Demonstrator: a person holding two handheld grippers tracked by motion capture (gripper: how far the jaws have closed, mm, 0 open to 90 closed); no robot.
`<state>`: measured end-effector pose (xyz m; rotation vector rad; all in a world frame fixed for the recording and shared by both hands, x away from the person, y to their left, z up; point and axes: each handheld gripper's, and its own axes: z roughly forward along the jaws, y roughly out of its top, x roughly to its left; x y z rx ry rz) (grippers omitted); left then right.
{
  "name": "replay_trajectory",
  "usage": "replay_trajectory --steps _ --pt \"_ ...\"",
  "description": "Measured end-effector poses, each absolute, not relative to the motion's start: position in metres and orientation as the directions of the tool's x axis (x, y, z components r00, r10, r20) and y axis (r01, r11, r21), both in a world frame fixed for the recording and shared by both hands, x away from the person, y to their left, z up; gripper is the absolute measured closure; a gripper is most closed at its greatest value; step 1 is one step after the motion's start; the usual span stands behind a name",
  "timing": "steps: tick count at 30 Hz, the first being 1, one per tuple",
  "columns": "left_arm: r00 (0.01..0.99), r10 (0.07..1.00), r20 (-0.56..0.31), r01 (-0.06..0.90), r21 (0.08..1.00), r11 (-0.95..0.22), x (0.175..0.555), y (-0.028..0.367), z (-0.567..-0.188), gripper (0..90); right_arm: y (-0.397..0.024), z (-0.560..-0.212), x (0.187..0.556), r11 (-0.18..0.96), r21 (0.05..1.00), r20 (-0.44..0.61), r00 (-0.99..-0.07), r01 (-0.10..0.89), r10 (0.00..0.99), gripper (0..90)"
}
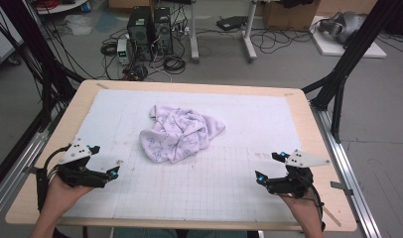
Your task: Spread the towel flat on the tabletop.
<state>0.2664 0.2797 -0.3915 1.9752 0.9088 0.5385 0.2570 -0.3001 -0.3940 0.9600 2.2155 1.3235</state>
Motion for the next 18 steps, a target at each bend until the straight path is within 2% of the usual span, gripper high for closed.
replay_trajectory --steps 18 --pt "0.645 0.764 0.022 0.394 0.847 -0.357 0.2687 0.2783 -0.3897 2.6 -0.3061 -0.393 0.2555 0.304 0.885 0.025 -0.689 0.353 0.724 11.0"
